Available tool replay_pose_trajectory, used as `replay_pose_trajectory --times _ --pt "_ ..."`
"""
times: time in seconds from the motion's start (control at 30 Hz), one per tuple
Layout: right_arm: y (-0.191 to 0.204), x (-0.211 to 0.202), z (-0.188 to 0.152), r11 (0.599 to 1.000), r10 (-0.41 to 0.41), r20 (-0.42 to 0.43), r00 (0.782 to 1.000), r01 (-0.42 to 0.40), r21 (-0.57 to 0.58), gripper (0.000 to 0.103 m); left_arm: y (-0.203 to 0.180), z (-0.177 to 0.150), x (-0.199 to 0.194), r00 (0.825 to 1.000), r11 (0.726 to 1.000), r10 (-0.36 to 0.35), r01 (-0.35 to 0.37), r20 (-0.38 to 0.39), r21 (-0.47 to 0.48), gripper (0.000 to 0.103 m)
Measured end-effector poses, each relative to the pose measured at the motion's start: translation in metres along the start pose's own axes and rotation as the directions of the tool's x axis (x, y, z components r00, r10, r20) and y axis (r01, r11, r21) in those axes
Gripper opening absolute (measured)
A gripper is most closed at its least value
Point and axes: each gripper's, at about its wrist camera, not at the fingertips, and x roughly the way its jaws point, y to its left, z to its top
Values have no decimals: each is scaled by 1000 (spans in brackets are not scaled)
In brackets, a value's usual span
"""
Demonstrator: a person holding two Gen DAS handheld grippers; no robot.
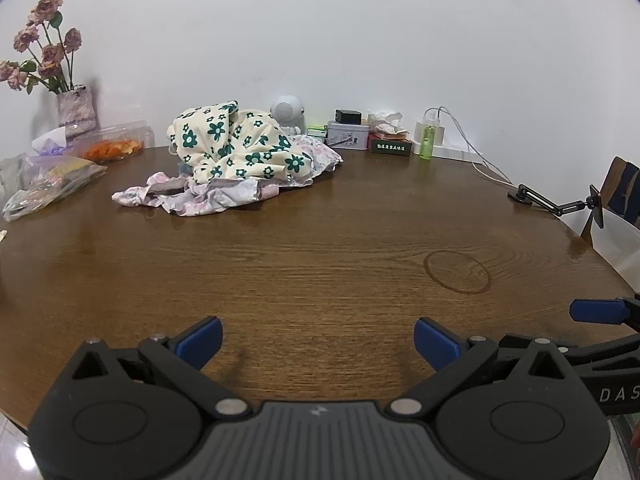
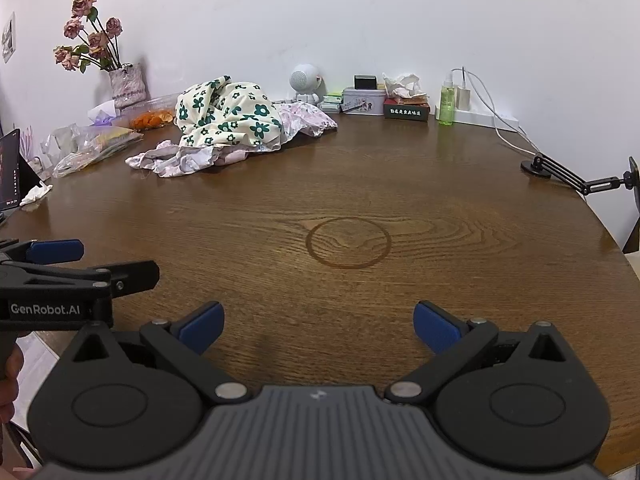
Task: Fold clothes
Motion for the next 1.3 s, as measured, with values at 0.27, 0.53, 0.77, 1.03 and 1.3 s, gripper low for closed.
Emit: replay_pose_trajectory --times 0.27,0.53,0.77,1.03,1.3 --pt "1 0 -4 1000 3 -1 1000 -3 1 103 1 -2 0 1000 1000 4 -4 0 -3 102" --pt "2 0 -5 1000 2 -5 1000 -2 2 103 2 -5 -1 1000 1000 -2 2 4 -7 102" --pt "3 0 -7 1000 2 -4 1000 -2 3 103 2 -6 -1 1000 1000 -1 1 4 -8 102" --pt "4 -1 -8 1000 2 -4 1000 -2 3 103 3 -7 -2 1000 1000 -6 6 4 -10 102" --pt "3 -1 -8 1000 2 -4 1000 -2 1 103 3 -6 -2 1000 1000 -7 7 10 -5 102"
